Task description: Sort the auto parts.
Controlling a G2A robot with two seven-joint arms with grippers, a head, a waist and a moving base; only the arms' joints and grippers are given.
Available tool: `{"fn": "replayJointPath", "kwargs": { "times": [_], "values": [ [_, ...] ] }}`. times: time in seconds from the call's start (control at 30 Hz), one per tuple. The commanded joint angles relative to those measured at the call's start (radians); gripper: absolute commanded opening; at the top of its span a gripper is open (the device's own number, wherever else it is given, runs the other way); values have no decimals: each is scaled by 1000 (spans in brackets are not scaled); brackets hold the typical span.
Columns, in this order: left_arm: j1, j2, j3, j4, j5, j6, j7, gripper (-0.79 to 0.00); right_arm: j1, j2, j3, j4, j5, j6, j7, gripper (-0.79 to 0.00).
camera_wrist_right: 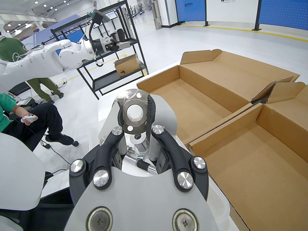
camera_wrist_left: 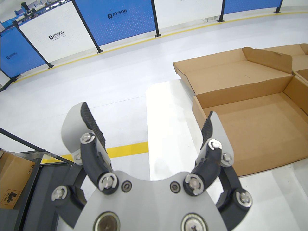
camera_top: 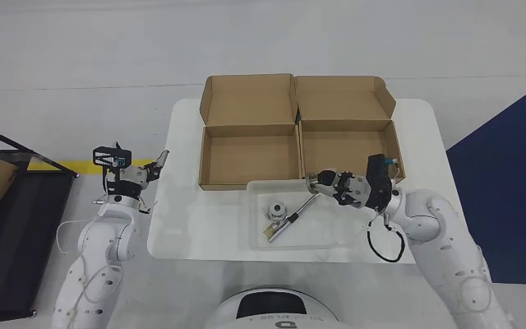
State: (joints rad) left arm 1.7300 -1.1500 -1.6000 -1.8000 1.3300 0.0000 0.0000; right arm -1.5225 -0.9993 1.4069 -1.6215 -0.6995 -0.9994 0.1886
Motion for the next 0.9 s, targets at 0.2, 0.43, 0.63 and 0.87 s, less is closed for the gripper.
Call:
{"fn": "replayJointPath", "kwargs": {
  "times": [0.2,0.43,0.63,0.87],
  "values": [
    [0,0,0,0,0,0,0,0,86,32,-109,124,680,-13,203,-785],
    [0,0,0,0,0,0,0,0,191,61,-168,268,1466,21,653,-785],
    [0,0,0,0,0,0,0,0,220,65,-144,282,1848,242,875,-785],
    [0,0,0,0,0,0,0,0,247,19,-44,377,2004,443,1075,-785]
  ]
}}
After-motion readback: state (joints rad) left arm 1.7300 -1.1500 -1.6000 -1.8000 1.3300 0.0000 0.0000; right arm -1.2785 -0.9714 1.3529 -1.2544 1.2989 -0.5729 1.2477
